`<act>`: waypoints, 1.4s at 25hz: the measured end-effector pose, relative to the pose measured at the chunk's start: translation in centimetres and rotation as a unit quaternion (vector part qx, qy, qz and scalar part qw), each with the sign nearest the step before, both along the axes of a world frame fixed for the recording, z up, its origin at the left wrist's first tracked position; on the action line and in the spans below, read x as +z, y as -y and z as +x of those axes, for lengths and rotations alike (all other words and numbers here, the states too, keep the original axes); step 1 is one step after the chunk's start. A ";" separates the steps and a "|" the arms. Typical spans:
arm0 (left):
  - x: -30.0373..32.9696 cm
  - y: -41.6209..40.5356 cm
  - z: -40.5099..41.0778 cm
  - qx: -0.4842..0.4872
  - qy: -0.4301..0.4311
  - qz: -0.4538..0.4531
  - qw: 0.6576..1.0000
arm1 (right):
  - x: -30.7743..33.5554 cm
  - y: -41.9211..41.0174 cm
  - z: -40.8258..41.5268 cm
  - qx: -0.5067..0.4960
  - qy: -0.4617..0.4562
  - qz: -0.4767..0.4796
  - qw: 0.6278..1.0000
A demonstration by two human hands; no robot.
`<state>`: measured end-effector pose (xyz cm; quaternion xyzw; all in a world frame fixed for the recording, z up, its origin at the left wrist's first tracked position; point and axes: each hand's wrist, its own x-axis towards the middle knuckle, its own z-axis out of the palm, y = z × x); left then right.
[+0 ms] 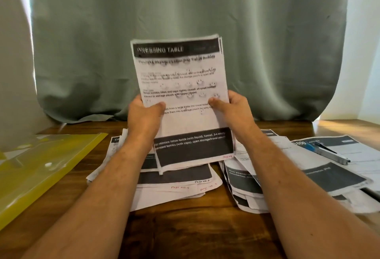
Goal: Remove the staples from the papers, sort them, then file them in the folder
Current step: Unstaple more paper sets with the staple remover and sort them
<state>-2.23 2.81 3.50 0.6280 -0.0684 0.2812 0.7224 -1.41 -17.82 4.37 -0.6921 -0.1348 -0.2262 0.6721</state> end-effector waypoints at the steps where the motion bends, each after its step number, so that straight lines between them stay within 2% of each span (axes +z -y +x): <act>1: 0.2 0.1 -0.5 0.038 0.044 0.018 0.998 | 0.2 -0.5 -0.2 -0.009 0.033 0.002 0.999; 4: 0.5 0.1 -1.5 0.067 0.126 -0.004 0.990 | 0.5 -1.4 -0.9 -0.016 0.084 -0.002 0.996; 8: 0.7 -0.2 -1.8 0.010 0.153 -0.045 0.987 | 0.8 -1.2 -1.0 -0.043 0.109 0.000 0.993; 13: 0.7 -0.3 -2.0 0.011 0.191 -0.015 0.981 | 0.8 -1.0 -0.7 -0.079 0.122 0.032 0.989; 15: 0.5 -0.6 -1.4 0.026 0.168 0.019 0.985 | 0.6 -1.1 -0.5 -0.063 0.101 0.031 0.992; 18: -0.7 -1.3 0.0 0.036 0.051 0.094 0.994 | -0.2 -1.1 -0.3 -0.015 0.020 0.001 1.000; 21: -1.5 -1.3 0.5 0.045 -0.002 0.125 0.991 | -0.9 -1.3 0.1 -0.035 -0.017 -0.046 0.998; 25: -1.0 -0.9 0.1 0.028 0.037 0.072 0.996 | -0.3 -1.6 -0.3 -0.040 0.024 -0.032 0.998; 30: -2.0 -0.4 0.2 -0.028 -0.030 0.064 0.997 | -1.2 -1.7 0.1 -0.036 -0.034 -0.075 0.996; 35: -1.0 -0.5 0.0 -0.078 -0.051 -0.007 0.996 | -0.2 -1.3 0.2 -0.064 0.030 -0.040 0.997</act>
